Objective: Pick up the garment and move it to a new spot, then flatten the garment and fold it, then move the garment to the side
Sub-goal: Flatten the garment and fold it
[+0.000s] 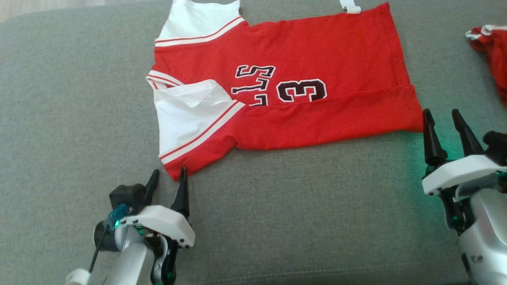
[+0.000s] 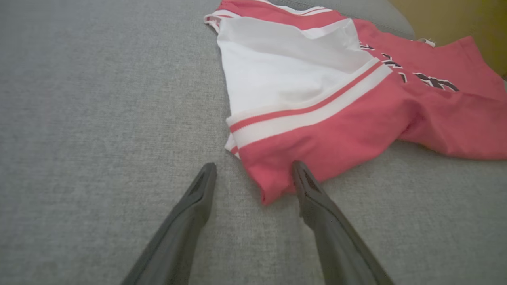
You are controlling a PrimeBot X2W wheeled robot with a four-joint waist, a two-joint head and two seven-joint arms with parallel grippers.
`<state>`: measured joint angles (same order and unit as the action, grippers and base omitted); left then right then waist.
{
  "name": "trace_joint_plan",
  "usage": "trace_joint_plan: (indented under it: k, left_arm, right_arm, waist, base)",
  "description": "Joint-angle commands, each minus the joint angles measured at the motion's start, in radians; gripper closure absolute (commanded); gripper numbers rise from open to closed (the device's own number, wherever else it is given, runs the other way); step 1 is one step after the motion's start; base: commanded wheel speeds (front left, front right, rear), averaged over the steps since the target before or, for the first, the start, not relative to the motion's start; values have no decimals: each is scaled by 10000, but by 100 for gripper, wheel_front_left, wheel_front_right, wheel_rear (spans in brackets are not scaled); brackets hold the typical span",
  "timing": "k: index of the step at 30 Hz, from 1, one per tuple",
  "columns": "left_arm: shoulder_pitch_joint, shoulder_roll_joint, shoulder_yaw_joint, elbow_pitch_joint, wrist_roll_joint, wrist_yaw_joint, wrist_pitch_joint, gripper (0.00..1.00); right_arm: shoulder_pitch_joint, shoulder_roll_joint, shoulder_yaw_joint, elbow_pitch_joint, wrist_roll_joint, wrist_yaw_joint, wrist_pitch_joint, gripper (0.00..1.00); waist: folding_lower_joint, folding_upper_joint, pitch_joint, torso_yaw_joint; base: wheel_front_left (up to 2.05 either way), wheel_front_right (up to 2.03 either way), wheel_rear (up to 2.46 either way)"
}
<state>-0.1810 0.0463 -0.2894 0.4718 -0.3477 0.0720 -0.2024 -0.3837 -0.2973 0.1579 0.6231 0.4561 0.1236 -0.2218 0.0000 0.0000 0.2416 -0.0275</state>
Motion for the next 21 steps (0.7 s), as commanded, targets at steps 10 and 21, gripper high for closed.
trace_joint_plan:
  k: [10,21]
  left_arm:
    - [-263,49,-84,228,-179,222,378,100]
    - [-235,510,-215,-419,-71,205,725,100]
  right_arm:
    - [-10,-82,34,-29,-93,71,30,0]
    - [-1010,665,-381,1872,-177,71,934,0]
  waist:
    - [0,0,-203,-24]
    - [0,0,-322,295]
  base:
    - [0,0,0]
    - [0,0,0]
